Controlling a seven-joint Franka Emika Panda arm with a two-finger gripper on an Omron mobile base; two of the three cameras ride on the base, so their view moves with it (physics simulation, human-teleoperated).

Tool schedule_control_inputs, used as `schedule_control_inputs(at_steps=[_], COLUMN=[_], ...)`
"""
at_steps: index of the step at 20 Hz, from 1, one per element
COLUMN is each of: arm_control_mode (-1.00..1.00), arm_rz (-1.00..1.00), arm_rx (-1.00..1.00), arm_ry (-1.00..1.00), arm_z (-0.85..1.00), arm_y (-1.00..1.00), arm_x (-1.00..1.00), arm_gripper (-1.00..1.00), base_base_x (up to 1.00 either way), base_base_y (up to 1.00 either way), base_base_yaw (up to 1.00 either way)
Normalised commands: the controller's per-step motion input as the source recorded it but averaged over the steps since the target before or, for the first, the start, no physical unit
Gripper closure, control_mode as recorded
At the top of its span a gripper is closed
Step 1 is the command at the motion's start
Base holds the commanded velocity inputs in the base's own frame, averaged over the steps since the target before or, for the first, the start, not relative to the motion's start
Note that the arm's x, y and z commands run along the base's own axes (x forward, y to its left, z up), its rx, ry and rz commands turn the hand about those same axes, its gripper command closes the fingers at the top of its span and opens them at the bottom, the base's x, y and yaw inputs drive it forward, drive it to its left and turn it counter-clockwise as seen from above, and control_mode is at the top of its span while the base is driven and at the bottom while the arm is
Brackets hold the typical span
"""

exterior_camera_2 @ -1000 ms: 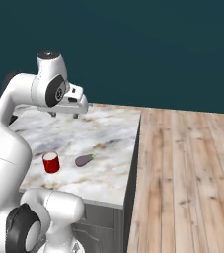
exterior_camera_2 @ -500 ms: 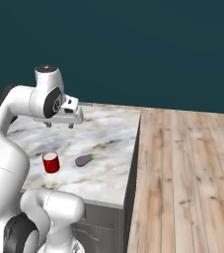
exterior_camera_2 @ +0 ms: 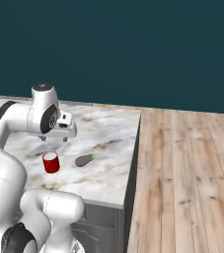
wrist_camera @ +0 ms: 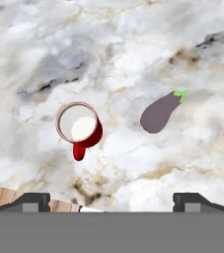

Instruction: Pick the mug from the counter and place it inside the microwave. Then close the microwave.

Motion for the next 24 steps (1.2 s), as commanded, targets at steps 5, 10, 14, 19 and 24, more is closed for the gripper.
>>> schedule_control_inputs(at_steps=[5,10,14,19,24], arm_control_mode=[-1.0,-1.0,-1.0,-1.0,-1.0], arm_rz=[0.02,0.0,0.0,-0.01,-0.08], arm_rx=[0.0,0.0,0.0,-0.03,-0.04], arm_ry=[0.0,0.0,0.04,0.07,0.1], arm_z=[-0.34,-0.25,-0.23,-0.21,-0.08], arm_y=[0.27,0.33,0.32,0.27,0.1], arm_x=[-0.13,-0.1,0.0,0.1,0.24], arm_gripper=[-1.0,-1.0,-1.0,-1.0,-1.0], base_base_x=[0.0,0.0,0.0,0.0,0.0], base_base_y=[0.0,0.0,0.0,0.0,0.0], base_base_yaw=[0.0,0.0,0.0,0.0,0.0])
